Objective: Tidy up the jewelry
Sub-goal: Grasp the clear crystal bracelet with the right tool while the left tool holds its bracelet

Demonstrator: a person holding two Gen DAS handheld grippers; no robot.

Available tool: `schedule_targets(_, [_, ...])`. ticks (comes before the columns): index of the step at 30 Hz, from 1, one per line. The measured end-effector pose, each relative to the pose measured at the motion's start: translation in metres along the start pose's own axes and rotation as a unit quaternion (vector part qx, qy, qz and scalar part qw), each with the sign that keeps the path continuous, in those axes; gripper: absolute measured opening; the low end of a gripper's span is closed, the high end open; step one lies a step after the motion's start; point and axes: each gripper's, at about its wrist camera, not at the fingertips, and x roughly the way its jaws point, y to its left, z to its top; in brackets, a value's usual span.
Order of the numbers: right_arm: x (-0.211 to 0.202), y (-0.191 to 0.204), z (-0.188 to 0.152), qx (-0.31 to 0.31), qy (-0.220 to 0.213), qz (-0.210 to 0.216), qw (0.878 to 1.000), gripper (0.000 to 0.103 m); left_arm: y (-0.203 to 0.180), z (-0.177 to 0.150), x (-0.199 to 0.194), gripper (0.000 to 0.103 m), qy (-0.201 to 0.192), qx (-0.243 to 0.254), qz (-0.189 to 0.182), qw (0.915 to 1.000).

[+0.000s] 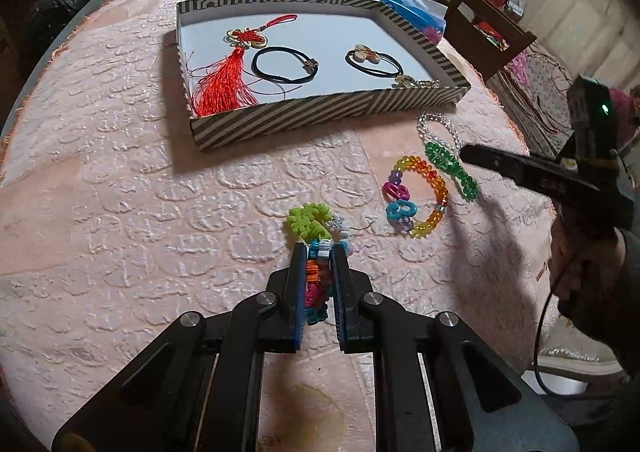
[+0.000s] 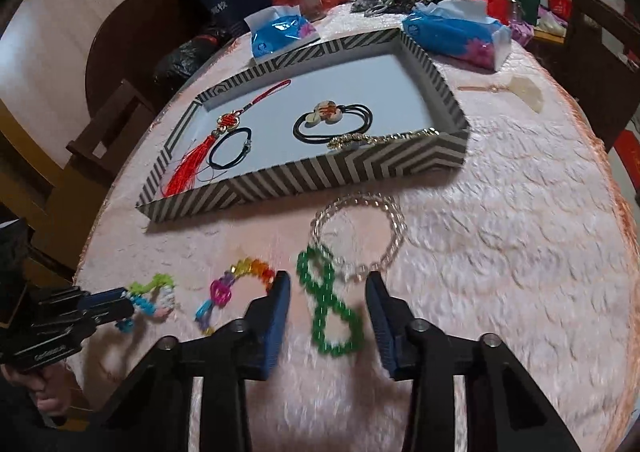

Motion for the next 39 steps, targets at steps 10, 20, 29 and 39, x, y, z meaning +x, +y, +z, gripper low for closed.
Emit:
schedule_targets(10, [0.035,0.017,0.025,-0.036,0.037,0.008,0.999,0.026,0.01,0.007,-0.004,0.01,-0.001,-0.007,0.0,1.0])
schedule_targets(20, [0.005,0.011,0.017,0.006,0.012,0.028,1.0,0.007,0.005,0.008,-0.004,0.01,-0.001,0.002,-0.006,1.0])
schedule_targets(29, [-0.059,0.016,-0.003,0.057,-0.033,0.054,0.996,0.007,-0.007,0.014,-0.013,0.01,-0.008,0.012,-0.006,0.9999])
schedule_targets(39, [-0.086,0.038,-0.018,0.05,-0.017,0.001,0.999,0.007,-0.025,0.029,-0.038,0.01,-0.021,-0.003,0.055,0.9983])
